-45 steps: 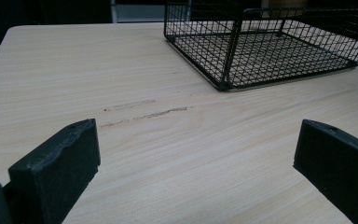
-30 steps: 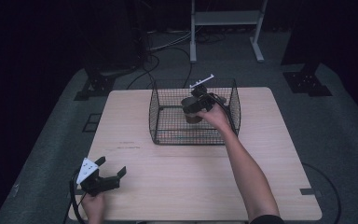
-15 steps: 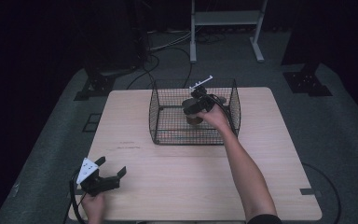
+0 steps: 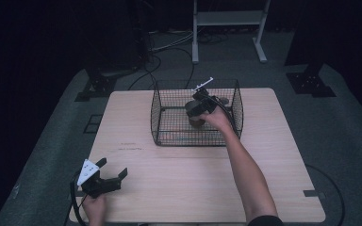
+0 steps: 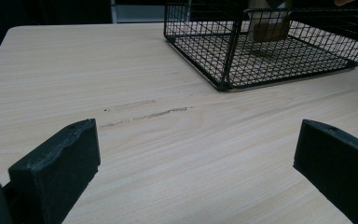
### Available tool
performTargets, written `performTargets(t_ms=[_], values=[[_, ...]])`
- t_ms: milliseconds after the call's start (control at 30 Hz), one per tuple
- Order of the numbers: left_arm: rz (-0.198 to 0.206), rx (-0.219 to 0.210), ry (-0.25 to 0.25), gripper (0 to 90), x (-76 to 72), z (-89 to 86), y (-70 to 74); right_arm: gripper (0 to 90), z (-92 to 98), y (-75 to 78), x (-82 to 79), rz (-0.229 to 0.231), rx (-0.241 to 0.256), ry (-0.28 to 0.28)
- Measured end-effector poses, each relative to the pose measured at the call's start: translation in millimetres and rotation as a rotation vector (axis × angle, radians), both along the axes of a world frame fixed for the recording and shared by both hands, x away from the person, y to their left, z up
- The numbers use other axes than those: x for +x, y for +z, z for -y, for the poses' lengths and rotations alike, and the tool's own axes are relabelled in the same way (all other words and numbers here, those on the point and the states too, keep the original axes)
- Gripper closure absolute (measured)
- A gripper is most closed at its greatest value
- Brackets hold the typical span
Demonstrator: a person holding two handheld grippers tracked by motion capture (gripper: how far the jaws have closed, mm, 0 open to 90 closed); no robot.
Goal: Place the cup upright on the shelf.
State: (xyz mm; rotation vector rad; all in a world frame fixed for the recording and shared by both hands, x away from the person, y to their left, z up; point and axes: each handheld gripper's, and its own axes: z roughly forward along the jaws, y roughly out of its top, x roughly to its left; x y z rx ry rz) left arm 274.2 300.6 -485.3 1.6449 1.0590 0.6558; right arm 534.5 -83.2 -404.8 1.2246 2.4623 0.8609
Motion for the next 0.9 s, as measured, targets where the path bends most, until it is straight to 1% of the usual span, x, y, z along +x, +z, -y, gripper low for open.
performTargets(t_ms=[67,200,233,433,500,633,900], values=[[0.000,0.001,-0.001,0.0,0.0,0.1,0.0,16.6,-0.4,-1.2,0.2,-0.002,-0.017,0.003],[0.000,0.000,0.000,0.0,0.1,0.0,0.0,16.4,0.2,-1.7,0.9,0.001,-0.029,0.004],[0.000,0.000,0.000,0.0,0.1,0.0,0.0,16.3,0.4,-1.8,1.3,-0.001,-0.044,0.008],[0.001,0.000,-0.001,0.0,0.0,-0.1,0.1,14.2,0.6,-6.2,3.7,-0.018,-0.064,0.015],[0.001,0.000,-0.001,0.0,0.0,0.0,0.1,14.2,0.5,-6.7,4.0,-0.020,-0.061,0.010],[0.001,0.000,-0.001,0.0,0.0,0.0,0.1,14.1,-0.3,-6.4,3.7,-0.015,-0.068,0.016],[0.001,0.001,-0.001,0.0,-0.1,0.0,0.1,13.7,-0.1,-4.9,2.2,-0.027,-0.067,0.021]])
